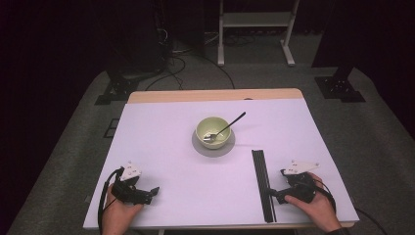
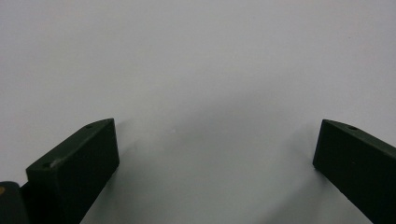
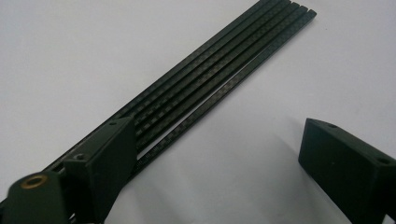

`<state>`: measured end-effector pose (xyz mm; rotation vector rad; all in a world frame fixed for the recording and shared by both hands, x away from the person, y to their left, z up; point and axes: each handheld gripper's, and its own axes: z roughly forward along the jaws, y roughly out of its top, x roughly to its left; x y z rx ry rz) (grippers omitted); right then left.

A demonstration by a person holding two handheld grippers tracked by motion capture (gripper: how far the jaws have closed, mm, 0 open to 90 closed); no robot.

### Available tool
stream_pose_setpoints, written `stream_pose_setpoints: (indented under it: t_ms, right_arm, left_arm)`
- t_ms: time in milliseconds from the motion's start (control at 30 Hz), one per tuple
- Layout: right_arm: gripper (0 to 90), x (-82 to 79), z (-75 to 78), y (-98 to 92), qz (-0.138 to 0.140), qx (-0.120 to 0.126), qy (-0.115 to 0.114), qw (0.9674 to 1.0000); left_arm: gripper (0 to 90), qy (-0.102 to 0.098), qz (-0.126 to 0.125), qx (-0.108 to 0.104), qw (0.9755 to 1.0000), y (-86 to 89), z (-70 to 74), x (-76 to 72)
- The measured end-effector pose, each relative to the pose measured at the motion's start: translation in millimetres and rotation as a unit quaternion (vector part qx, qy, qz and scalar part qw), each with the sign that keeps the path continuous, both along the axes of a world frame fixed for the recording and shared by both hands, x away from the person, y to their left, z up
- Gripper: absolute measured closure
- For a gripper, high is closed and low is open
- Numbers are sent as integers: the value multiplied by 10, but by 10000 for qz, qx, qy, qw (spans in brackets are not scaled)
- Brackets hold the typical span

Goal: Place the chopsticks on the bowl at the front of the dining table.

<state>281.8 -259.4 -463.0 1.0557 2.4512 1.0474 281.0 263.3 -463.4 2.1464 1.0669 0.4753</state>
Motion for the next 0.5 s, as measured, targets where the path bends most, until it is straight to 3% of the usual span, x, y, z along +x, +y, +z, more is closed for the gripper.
stream_pose_setpoints:
  t_ms: [500]
  right_arm:
    - [101,-58,-1,-1,9,-139,-56,9999]
  left_arm:
    - [0,-1,-5,2,10000,0,0,1]
